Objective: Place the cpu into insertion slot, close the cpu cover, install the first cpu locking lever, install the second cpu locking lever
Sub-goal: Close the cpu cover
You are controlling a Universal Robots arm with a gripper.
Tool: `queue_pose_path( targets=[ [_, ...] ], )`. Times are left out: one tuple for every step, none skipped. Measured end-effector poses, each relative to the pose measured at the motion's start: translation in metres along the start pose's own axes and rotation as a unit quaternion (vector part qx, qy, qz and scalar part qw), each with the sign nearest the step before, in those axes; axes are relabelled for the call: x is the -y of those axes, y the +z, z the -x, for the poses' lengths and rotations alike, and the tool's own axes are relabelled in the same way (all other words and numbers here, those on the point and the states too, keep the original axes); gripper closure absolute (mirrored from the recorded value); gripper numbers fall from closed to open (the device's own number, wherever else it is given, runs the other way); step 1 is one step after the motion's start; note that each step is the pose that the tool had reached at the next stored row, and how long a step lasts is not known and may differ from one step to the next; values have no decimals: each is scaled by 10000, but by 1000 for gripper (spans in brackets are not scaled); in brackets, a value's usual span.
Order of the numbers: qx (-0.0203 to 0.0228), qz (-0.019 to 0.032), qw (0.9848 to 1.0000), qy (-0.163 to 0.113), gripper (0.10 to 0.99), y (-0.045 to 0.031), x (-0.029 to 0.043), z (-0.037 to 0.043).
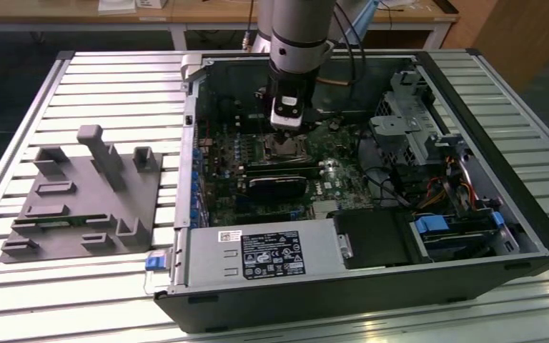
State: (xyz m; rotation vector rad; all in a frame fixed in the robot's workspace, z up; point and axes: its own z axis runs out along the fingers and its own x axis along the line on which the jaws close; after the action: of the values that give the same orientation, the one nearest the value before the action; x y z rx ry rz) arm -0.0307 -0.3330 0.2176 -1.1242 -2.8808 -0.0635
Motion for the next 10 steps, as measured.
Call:
queue_pose_path(
  targets=[
    [-2,-6,10000,-95,980,1,0,0],
    [-4,-11,9998,-185,980,2,0,0],
    [-6,-16,9996,-274,980,3,0,0],
    [-8,-22,9993,-365,980,5,0,0],
    [-9,-27,9990,-454,980,6,0,0],
    [-11,-32,9985,-544,980,8,0,1],
    [-12,-38,9980,-636,980,9,0,1],
    [-14,-43,9974,-726,980,11,0,1],
    [-14,-47,9967,-816,980,12,0,1],
    [-13,-51,9959,-903,980,13,0,1]
  ],
)
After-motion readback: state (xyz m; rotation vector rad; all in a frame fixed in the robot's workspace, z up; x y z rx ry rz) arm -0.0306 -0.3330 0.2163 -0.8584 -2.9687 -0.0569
